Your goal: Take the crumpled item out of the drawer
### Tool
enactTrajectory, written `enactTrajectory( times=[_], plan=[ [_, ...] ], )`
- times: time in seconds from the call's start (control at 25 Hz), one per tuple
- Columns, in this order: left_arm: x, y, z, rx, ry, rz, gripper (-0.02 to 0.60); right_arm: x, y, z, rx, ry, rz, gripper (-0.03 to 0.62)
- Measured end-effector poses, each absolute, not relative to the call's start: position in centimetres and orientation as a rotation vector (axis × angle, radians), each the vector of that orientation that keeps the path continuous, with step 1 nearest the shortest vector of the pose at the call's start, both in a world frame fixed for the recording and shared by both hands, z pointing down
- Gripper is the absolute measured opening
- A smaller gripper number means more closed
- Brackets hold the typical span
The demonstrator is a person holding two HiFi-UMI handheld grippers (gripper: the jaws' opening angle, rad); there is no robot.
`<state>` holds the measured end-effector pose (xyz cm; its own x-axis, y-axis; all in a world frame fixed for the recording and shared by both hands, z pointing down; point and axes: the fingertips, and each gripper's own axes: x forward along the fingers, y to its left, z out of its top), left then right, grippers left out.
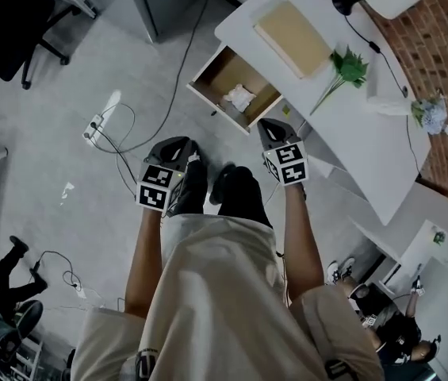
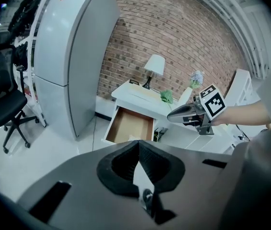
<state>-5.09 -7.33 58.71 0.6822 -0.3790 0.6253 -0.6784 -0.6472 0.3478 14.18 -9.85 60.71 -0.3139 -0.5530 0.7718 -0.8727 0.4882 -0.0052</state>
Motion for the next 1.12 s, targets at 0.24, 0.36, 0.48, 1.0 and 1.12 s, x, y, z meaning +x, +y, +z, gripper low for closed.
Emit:
enactTrajectory(
  times=[0.24,0.36,0.48,1.0,1.12],
  plan=[
    [-4.6,-8.3,60.9,2.337,-0.749,0.713,0.015,14.6,-10.1,63.3,1.156,-1.977,0.600,0.025],
    [-4.0,-8.7,62.0,2.343,-0.743,0.732,0.015,15.3,-10.3,65.2,1.147,-1.963,0.611,0.025],
    [-3.4,-9.5,63.2,2.334,-0.753,0.733,0.015,16.2,-11.1,67.2,1.161,-1.943,0.624,0.025],
    [-0.3,-12.9,70.2,2.339,-0.737,0.724,0.017,16.0,-15.2,76.1,1.152,-1.893,0.662,0.026],
    [0.3,-13.9,70.9,2.349,-0.746,0.704,0.015,16.2,-16.0,78.1,1.109,-1.882,0.649,0.026]
  ],
)
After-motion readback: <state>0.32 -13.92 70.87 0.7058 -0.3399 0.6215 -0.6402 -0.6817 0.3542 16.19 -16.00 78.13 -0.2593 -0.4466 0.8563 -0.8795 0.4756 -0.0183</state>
